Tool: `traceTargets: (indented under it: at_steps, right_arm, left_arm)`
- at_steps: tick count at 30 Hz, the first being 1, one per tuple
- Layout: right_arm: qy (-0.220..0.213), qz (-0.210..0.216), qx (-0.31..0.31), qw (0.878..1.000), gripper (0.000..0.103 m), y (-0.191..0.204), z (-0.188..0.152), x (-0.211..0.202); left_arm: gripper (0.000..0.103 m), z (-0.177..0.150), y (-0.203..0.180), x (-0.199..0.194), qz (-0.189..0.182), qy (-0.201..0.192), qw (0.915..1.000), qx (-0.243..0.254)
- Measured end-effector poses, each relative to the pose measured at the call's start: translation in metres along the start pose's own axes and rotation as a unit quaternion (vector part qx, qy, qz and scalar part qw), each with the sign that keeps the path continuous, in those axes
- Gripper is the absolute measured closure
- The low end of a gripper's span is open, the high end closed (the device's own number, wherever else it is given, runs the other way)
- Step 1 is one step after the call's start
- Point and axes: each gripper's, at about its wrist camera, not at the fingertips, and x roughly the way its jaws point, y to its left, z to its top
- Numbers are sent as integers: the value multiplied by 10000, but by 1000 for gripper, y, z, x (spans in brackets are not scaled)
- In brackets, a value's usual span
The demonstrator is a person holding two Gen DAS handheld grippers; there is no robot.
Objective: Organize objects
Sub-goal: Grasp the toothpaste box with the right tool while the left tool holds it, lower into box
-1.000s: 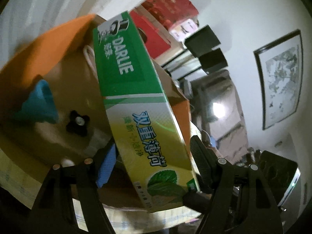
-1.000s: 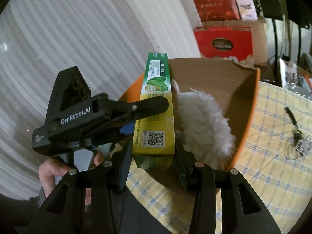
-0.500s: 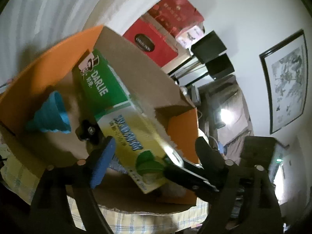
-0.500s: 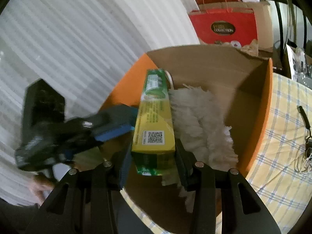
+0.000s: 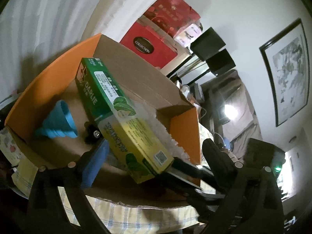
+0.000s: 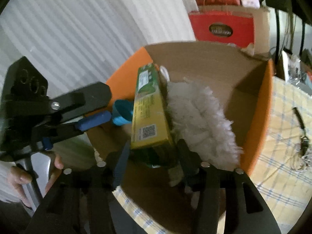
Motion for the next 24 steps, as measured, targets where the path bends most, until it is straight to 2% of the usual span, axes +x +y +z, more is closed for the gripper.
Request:
traceTargets:
  at_steps: [2, 6, 9, 11, 18, 24]
  right_arm:
    - [-167, -108, -31, 9998, 37, 1, -3, -14]
    - [-404, -230, 14, 9989, 35, -1, -11, -39]
    - [-589, -473, 105, 9971, 27, -6, -18, -60]
    - [-691, -617, 137, 9956, 22, -8, -24, -71]
    - [-880, -1334, 264, 9868, 18, -20, -39, -104]
    - [-1003, -1619, 579, 9800, 16, -38, -49, -134]
  left_arm:
    - [6, -1, -4, 0, 16, 51, 10000, 73]
    - [6, -4, -13, 1, 38, 118, 9997, 195]
    - [6, -7, -21, 1, 98, 147, 9993, 334]
    - [2, -10, -26, 1, 118, 168, 9989, 417]
    - [0, -20, -48, 4, 227, 277, 9968, 716]
    - [0, -31, -70, 7, 375, 377, 9929, 1066]
